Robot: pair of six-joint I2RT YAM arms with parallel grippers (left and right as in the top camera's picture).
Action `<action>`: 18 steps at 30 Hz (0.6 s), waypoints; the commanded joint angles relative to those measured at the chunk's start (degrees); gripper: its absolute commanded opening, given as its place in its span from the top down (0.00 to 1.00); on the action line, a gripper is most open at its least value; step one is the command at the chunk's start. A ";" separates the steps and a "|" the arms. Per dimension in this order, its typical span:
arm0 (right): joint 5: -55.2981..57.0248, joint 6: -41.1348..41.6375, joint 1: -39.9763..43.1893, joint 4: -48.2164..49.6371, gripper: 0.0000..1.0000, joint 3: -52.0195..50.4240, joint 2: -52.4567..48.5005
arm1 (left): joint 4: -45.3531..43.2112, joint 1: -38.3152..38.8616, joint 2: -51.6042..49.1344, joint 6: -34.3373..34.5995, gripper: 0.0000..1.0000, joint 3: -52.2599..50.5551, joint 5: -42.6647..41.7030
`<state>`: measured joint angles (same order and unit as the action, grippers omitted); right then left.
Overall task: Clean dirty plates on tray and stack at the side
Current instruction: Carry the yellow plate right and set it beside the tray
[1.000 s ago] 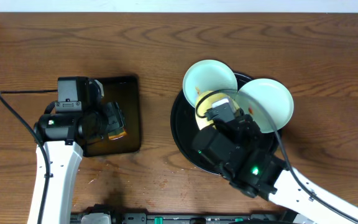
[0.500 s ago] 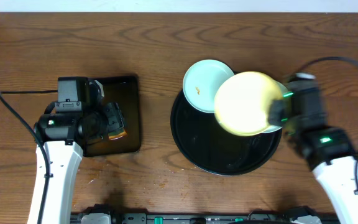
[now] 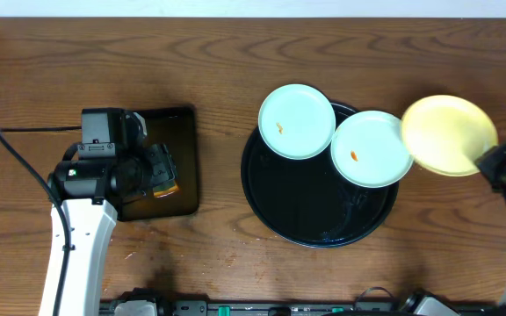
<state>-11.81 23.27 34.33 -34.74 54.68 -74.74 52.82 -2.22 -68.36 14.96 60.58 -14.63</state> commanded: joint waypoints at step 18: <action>-1.36 -3.76 9.46 17.27 0.59 1.40 -19.80 | -1.03 -0.26 -0.11 -0.35 0.38 0.61 0.33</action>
<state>-5.54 23.59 43.44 -19.16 54.78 -96.07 51.96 -2.22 -68.36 14.98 60.58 -14.63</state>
